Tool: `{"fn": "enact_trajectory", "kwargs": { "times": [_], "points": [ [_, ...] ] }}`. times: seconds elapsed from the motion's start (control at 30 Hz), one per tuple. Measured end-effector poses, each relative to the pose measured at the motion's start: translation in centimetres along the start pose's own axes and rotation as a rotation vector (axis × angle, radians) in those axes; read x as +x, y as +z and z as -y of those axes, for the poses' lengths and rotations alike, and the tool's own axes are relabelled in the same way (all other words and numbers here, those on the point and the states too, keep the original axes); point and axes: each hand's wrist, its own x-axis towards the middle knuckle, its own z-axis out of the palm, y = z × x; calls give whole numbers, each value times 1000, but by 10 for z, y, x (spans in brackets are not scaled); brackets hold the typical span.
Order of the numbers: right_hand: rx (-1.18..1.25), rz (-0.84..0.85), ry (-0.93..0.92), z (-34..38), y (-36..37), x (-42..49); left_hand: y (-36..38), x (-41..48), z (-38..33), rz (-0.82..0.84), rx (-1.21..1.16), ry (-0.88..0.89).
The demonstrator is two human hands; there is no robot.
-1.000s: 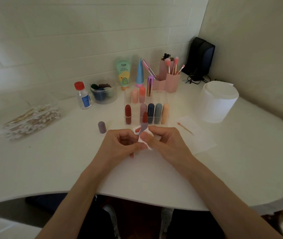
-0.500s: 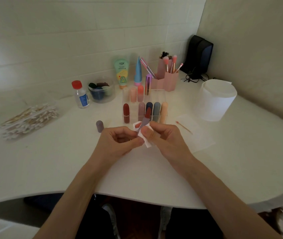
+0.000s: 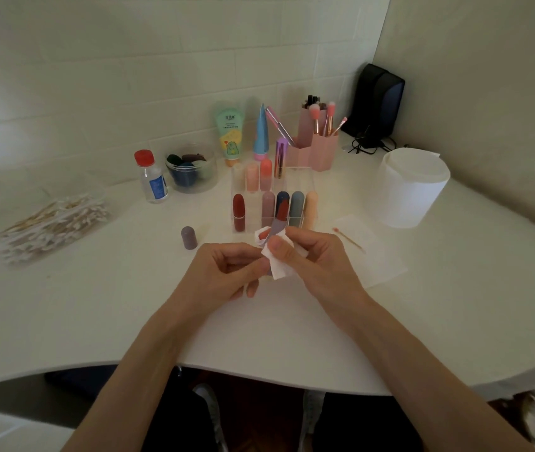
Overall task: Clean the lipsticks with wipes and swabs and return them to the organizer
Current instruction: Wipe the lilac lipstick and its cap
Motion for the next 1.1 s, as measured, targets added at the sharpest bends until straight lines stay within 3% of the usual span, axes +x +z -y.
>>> {"fn": "enact_trajectory", "kwargs": {
  "times": [0.13, 0.3, 0.43, 0.67, 0.97, 1.1],
  "points": [
    [-113, -1, -43, 3, 3, -1, 0, 2, 8, -101, 70, 44],
    [-18, -37, -3, 3, 0, 1, 1, 1, 2, 26, -34, -38],
    [-15, -38, -6, 3, -1, -1, 0, 2, 1, 34, 31, -17],
    [-150, -32, -65, -3, 1, 2, 1, 2, 6, -171, 92, 36],
    [-2, -69, -18, 2, -1, 1, 9, -1, -8, 37, -27, 5],
    [-7, -61, -33, 2, 0, 1, 9, -1, -5, 0, 12, 29]
  ]
}}
